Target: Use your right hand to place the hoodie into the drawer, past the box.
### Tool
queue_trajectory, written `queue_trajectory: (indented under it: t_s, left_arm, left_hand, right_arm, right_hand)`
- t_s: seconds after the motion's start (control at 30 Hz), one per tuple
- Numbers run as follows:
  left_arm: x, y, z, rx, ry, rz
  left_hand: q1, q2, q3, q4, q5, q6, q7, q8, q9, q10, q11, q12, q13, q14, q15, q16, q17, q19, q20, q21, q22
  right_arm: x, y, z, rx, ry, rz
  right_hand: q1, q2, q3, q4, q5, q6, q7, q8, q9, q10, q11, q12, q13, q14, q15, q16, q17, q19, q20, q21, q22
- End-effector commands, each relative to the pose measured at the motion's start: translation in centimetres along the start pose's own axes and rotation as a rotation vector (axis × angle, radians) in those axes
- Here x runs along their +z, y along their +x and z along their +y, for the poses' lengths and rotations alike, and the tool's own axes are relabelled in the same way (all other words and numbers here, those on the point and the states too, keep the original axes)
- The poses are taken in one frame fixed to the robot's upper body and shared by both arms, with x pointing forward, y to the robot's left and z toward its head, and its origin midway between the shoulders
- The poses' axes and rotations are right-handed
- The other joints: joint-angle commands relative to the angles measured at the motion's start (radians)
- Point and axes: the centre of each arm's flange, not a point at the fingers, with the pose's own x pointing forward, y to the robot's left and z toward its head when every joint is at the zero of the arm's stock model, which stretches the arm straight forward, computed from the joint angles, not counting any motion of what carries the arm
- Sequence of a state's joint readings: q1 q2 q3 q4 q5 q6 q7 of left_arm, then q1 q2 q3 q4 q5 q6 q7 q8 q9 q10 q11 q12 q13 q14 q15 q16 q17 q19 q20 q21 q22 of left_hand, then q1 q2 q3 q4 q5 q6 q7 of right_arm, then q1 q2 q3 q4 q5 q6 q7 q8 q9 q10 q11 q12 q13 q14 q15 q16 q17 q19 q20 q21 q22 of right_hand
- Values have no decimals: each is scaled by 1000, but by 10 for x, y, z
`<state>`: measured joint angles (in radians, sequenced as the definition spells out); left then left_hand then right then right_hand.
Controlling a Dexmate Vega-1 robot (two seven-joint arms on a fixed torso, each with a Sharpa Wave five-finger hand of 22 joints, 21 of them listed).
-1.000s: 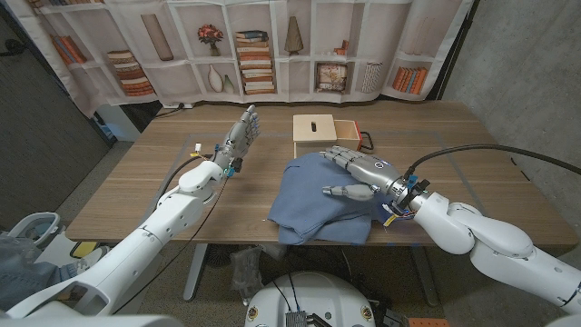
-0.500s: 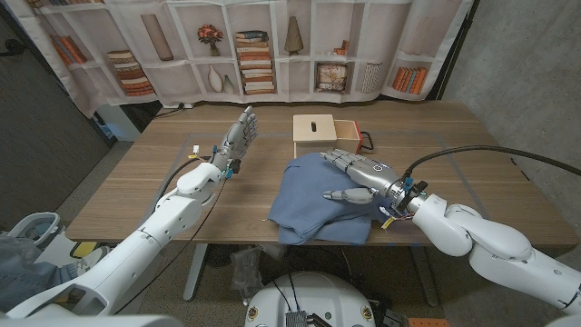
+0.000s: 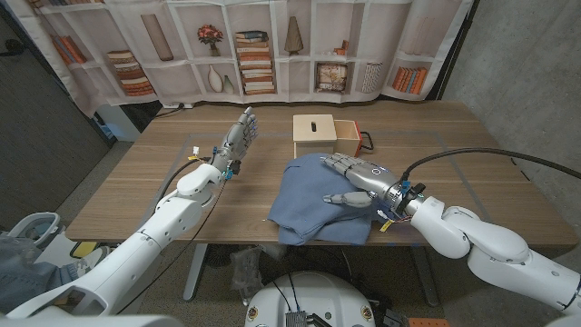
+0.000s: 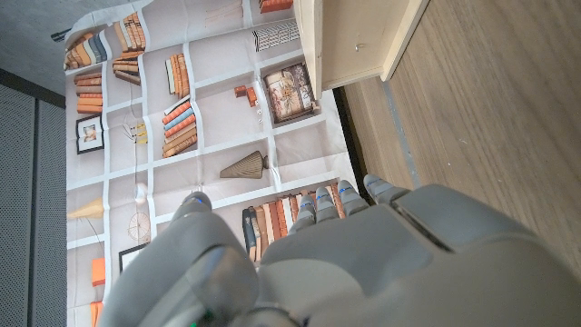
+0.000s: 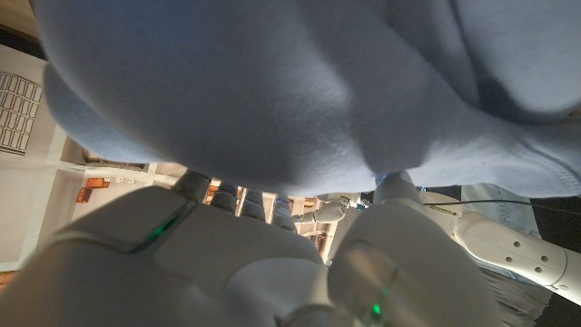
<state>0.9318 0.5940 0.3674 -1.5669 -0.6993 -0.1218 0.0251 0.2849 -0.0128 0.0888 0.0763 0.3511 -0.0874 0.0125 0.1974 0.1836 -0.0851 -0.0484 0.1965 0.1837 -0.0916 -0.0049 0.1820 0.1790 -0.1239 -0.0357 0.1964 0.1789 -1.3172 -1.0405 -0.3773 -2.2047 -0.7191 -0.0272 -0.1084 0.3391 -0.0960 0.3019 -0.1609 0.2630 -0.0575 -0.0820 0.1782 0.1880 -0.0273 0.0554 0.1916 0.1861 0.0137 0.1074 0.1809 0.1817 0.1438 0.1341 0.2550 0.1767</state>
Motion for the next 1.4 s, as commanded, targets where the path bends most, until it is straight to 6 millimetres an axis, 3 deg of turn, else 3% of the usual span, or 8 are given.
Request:
queue_trajectory:
  t_s: [0.03,0.33,0.63,1.4]
  left_arm:
    - [-4,-2,-1,6,-11,-1]
    - [-13,-6,4,20,-28,3]
    - [-21,-7,7,22,-44,7]
    - [-22,-4,18,27,-55,0]
  left_hand:
    - [8,0,-4,0,0,-2,5,0,3,-9,4,2,3,-4,4,5,5,-7,-19,1,3]
    - [8,2,-6,1,-1,-3,5,0,3,-10,4,2,3,-4,6,5,5,-8,-19,1,3]
    - [9,3,-7,1,-1,-2,8,0,3,-11,4,2,3,-5,7,5,5,-8,-19,2,3]
    - [10,5,-11,1,-3,-2,12,0,3,-11,9,2,3,-7,7,5,5,-9,-24,3,3]
  right_arm:
    - [0,7,7,43,-23,-3]
    - [0,16,8,80,-55,-1]
    - [2,24,9,131,-96,13]
    - [3,35,13,210,-87,26]
  right_hand:
    - [15,0,-2,0,11,-9,-2,7,3,-9,6,-2,2,-11,0,-2,-1,8,3,-5,3]
    - [25,-2,0,-1,17,-5,-8,11,3,-14,4,-1,2,-16,2,-2,-1,6,8,-10,3]
    - [41,-3,2,-1,28,26,-27,25,3,-3,-17,8,2,-12,2,2,-1,5,11,-17,4]
    - [63,0,7,0,41,28,-19,24,3,17,-14,18,2,3,-4,8,-1,19,16,-21,5]
